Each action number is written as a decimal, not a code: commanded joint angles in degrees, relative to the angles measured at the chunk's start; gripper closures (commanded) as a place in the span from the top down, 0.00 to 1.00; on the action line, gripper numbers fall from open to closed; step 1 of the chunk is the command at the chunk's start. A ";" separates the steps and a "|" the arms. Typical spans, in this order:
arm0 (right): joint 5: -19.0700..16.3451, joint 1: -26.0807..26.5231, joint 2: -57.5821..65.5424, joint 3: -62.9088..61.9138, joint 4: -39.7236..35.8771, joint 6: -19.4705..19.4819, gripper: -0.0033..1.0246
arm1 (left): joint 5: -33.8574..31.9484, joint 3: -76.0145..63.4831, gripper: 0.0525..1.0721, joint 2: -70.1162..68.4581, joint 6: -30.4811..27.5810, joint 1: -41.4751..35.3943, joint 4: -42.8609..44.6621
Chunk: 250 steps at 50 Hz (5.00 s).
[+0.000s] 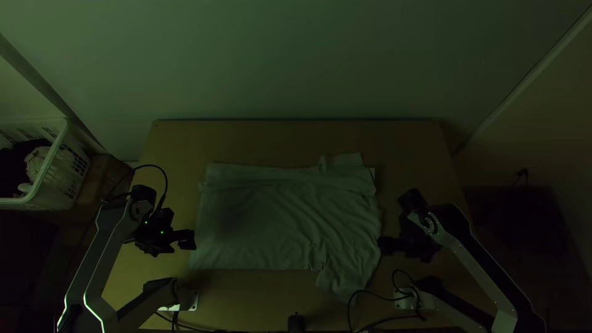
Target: Fold the t-shirt
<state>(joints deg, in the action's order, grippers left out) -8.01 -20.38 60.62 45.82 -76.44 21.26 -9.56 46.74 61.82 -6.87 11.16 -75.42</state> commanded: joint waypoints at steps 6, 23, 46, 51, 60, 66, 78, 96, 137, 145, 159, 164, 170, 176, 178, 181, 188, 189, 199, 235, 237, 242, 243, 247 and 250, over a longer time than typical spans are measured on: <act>-1.75 -2.73 0.90 -3.11 -1.16 2.04 0.85 | 3.23 -4.03 0.95 3.74 3.36 -5.80 -2.28; -3.15 -4.49 6.00 -2.49 -1.25 -0.25 0.76 | 4.03 -4.29 0.94 12.36 5.73 -9.49 0.27; -3.15 -4.49 11.36 -0.74 -1.25 -1.30 0.76 | 4.11 -4.73 0.73 20.44 6.08 -13.97 2.03; -3.15 -4.49 11.98 -0.56 -1.16 -1.39 0.75 | 4.73 -4.55 0.55 21.67 6.61 -14.85 2.12; -3.50 -4.05 14.53 0.41 -0.81 -2.62 0.75 | 4.99 -4.64 0.55 23.96 6.61 -14.67 2.64; -4.12 -4.32 16.46 1.02 -0.02 -2.71 0.75 | 5.17 -4.73 0.28 24.40 6.70 -15.73 3.00; -5.96 -5.19 21.03 1.37 2.88 -3.41 0.75 | 4.99 -4.99 0.03 25.54 6.35 -18.72 3.96; -5.70 -5.90 26.30 1.46 9.03 -4.21 0.49 | 4.90 -4.91 0.03 26.68 6.08 -18.19 3.96; -5.00 -2.56 23.40 -0.56 6.48 -6.23 0.03 | 4.29 1.42 0.03 24.57 2.92 -10.02 -0.26; -3.33 0.61 23.14 -0.47 3.76 -7.63 0.03 | 4.55 1.34 0.03 23.43 2.39 -9.05 -0.78; -2.01 0.87 17.78 3.22 1.21 -8.34 0.03 | 4.90 6.26 0.03 21.76 1.07 -4.92 -2.19; -2.01 0.61 17.51 4.71 1.12 -8.07 0.03 | 4.90 9.86 0.03 21.76 1.60 -4.92 -2.37; -1.92 0.78 17.34 7.00 1.12 -8.16 0.03 | 4.82 14.43 0.03 22.82 2.39 -4.92 -2.54; -1.57 1.31 17.34 9.90 1.21 -8.16 0.03 | 4.82 18.91 0.03 24.66 3.18 -4.92 -2.81; -1.22 1.49 17.51 11.04 1.30 -8.16 0.03 | 4.82 20.23 0.03 25.37 3.18 -4.92 -3.24; -0.60 1.57 17.95 12.98 1.30 -8.16 0.03 | 4.82 22.25 0.03 26.42 3.53 -4.92 -3.33; 0.54 2.10 19.98 16.58 1.65 -8.34 0.03 | 4.82 26.47 0.03 28.62 3.89 -5.27 -3.86; 0.63 2.28 20.33 17.02 1.74 -8.34 0.03 | 4.82 27.09 0.03 28.97 4.06 -5.36 -3.86; 1.77 2.89 24.28 21.33 2.97 -8.51 0.03 | 4.82 34.91 0.03 32.92 5.47 -6.24 -4.83; 3.26 7.81 41.07 39.87 5.43 -9.39 0.03 | 4.90 66.11 0.03 53.49 7.14 -9.40 -9.48; 3.26 7.90 42.12 40.92 5.52 -9.39 0.03 | 4.90 67.52 0.03 54.63 7.23 -9.40 -9.48; 3.26 8.08 44.67 43.47 5.60 -9.39 0.03 | 4.99 70.24 0.03 57.09 7.40 -9.75 -9.57; 3.35 8.08 45.11 44.00 5.60 -9.39 0.03 | 4.99 70.77 0.03 57.62 7.49 -9.75 -9.57; 3.26 8.43 47.13 46.02 5.96 -9.39 0.03 | 5.08 72.26 0.03 59.29 7.58 -10.02 -9.57; 3.26 8.52 48.54 47.43 6.13 -9.39 0.03 | 5.08 73.32 0.03 60.61 7.58 -10.10 -9.57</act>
<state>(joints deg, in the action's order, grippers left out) -5.39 -12.67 106.63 90.61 -70.54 12.73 -5.06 117.60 119.92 -0.38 1.28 -83.50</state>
